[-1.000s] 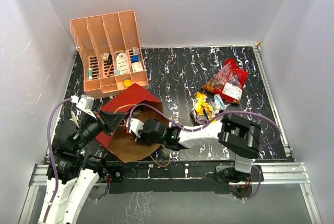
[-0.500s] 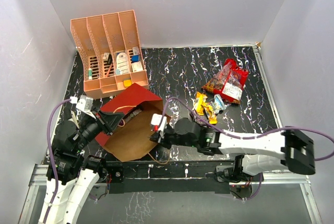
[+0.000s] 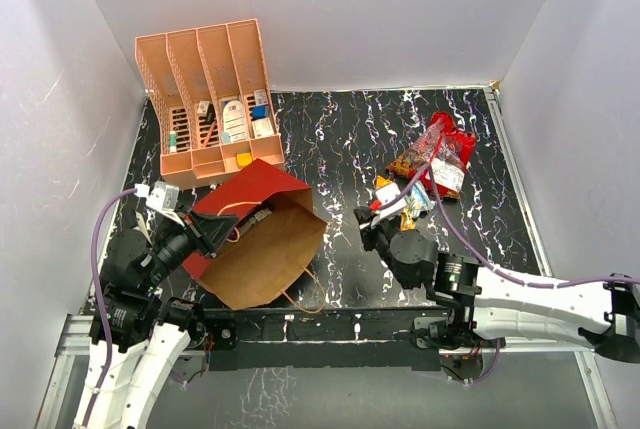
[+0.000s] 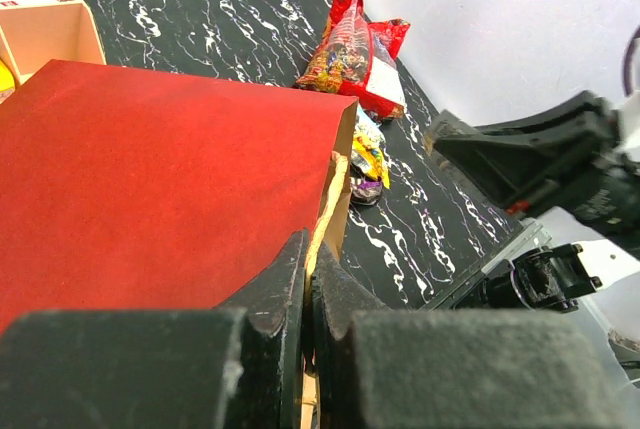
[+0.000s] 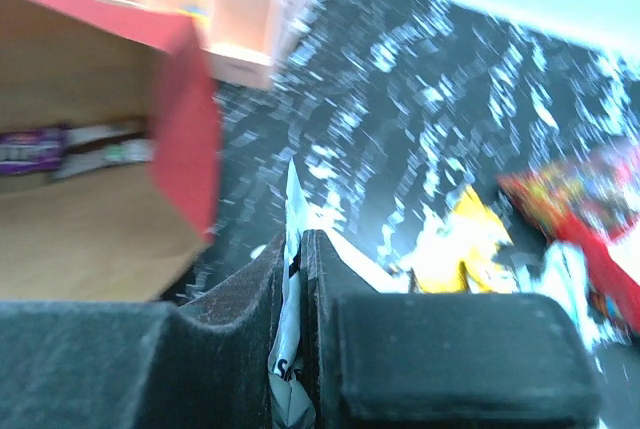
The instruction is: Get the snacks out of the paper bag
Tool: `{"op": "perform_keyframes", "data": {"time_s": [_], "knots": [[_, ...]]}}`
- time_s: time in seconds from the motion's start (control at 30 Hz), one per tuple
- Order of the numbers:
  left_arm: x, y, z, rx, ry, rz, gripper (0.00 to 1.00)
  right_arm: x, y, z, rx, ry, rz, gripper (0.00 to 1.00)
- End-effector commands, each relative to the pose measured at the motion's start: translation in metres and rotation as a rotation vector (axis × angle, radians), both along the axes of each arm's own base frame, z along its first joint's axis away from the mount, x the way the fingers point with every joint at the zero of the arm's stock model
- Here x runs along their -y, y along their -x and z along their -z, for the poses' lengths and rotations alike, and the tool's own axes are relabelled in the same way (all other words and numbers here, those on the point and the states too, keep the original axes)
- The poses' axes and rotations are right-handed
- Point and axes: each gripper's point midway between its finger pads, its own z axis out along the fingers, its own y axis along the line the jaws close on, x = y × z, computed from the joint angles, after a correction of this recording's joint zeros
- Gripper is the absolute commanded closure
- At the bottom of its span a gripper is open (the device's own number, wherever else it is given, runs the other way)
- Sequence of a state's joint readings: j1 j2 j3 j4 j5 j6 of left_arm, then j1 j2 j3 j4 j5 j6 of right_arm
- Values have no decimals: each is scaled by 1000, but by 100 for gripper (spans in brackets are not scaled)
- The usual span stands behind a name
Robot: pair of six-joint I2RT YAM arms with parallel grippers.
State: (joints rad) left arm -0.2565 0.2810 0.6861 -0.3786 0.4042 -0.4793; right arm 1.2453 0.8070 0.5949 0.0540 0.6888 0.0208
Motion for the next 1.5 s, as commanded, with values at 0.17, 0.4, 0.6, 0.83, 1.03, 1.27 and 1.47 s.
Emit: {"op": "perform_keyframes", "data": {"time_s": [0.17,0.4,0.6,0.83,1.03,1.27,1.47], "knots": [[-3,-4,5,-17,-12,-24,100,110,-64,82,-269,-209,640,93],[-5,-5,5,-14,-5,-38,100,165,-71,134,-454,-434,757,93],[-5,-5,7,-22,-6,-38,100,176,-57,181,-604,-485,789,93],[-5,-4,7,-24,-2,-36,100,182,-62,183,-617,-524,854,73],[-6,-3,5,-17,5,-43,100,189,-63,144,-506,-493,801,55],[-2,-5,7,-21,-3,-21,100,170,-75,89,-395,-457,626,46],[4,0,2,-4,-2,28,100,110,-69,83,-419,-387,246,43]]}}
